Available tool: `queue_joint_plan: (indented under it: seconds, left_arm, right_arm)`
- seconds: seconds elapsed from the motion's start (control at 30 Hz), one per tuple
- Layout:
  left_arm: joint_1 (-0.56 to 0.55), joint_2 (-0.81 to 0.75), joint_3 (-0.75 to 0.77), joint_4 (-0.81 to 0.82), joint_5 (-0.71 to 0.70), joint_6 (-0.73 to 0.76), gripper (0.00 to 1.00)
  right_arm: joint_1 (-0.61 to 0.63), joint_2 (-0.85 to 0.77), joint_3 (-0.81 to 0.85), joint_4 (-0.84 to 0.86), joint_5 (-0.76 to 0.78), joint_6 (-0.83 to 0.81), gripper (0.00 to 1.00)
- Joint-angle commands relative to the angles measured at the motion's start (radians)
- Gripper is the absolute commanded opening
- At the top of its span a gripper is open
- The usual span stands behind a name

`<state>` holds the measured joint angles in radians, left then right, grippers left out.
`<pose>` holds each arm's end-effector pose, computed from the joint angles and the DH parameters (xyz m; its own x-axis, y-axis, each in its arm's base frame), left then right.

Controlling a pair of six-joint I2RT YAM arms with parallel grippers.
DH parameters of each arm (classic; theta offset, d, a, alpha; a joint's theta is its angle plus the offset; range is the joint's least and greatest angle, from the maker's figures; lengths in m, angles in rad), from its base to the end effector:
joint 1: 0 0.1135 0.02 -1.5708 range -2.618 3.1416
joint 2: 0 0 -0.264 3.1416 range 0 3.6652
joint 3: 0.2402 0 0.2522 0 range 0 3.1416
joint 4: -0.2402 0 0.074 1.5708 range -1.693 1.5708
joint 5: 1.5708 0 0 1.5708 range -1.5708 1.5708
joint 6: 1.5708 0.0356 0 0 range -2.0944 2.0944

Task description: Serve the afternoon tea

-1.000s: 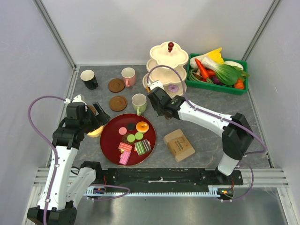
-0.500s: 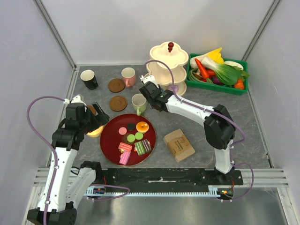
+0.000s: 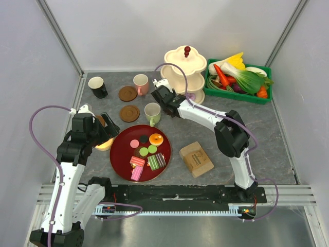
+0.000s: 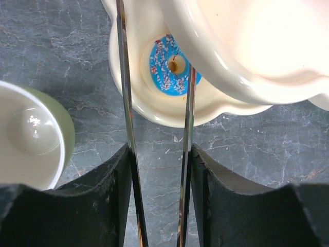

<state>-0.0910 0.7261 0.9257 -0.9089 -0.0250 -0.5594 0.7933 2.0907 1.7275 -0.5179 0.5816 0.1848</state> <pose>0.1335 -0.0113 0.3248 -0.5879 -0.4791 -0.6518 -0.2832 0.8767 -0.3889 0.3419 0.3194 0.2316 -0.5963 -0.3869 -0.7033 -0.2449 0.9221 -0.2997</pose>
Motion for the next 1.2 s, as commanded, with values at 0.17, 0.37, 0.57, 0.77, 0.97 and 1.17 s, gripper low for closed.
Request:
queue_joint_plan:
  seconds: [0.17, 0.37, 0.57, 0.77, 0.97, 1.17]
  left_arm:
    - [0.002, -0.010, -0.001, 0.031, -0.013, 0.035, 0.98]
    - [0.002, -0.007, -0.002, 0.031, -0.010, 0.033, 0.98]
    - [0.002, -0.013, -0.001, 0.031, -0.004, 0.036, 0.98]
    - [0.002, -0.011, 0.001, 0.031, 0.004, 0.030, 0.98]
    - [0.002, -0.013, -0.001, 0.030, 0.016, 0.019, 0.98]
    - [0.002, -0.013, 0.005, 0.031, 0.020, 0.016, 0.98]
  right_arm:
    - [-0.019, 0.014, 0.041, 0.041, 0.008, -0.007, 0.57]
    - [-0.017, -0.015, 0.032, 0.039, -0.005, -0.002, 0.59]
    - [-0.017, -0.078, -0.034, 0.039, -0.026, 0.010, 0.57]
    - [-0.016, -0.204, -0.150, 0.050, -0.058, 0.013, 0.57]
    - [-0.016, -0.337, -0.299, 0.061, -0.160, 0.039, 0.57]
    - [-0.014, -0.521, -0.443, 0.061, -0.255, 0.076, 0.57]
